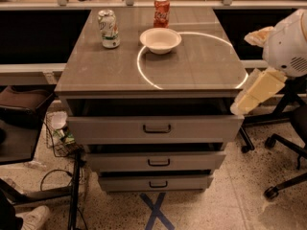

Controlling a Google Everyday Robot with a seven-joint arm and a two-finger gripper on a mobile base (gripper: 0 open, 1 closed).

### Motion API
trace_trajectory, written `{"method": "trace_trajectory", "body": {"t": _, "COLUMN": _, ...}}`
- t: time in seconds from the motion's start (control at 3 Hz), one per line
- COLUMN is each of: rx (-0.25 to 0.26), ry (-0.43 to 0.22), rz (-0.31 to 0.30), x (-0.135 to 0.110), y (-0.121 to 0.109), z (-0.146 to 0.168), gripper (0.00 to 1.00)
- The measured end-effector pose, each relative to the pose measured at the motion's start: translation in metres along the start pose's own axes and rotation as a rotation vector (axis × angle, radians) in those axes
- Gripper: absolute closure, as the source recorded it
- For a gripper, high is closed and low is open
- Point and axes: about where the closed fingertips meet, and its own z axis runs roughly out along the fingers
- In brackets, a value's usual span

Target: Pick 7up can

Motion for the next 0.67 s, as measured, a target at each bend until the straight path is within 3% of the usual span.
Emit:
{"method": "trace_trajectory", "body": {"t": 0.33, "rx": 0.070, "ry": -0.189, "rz": 0.018, "x": -0.019, "y": -0.021, "z": 0.019, "gripper": 0.00}}
{"method": "trace_trajectory", "body": {"t": 0.67, "rx": 0.177, "ry": -0.385, "rz": 0.044, "x": -0.043, "y": -0.060, "z": 0.033, "gripper": 0.00}}
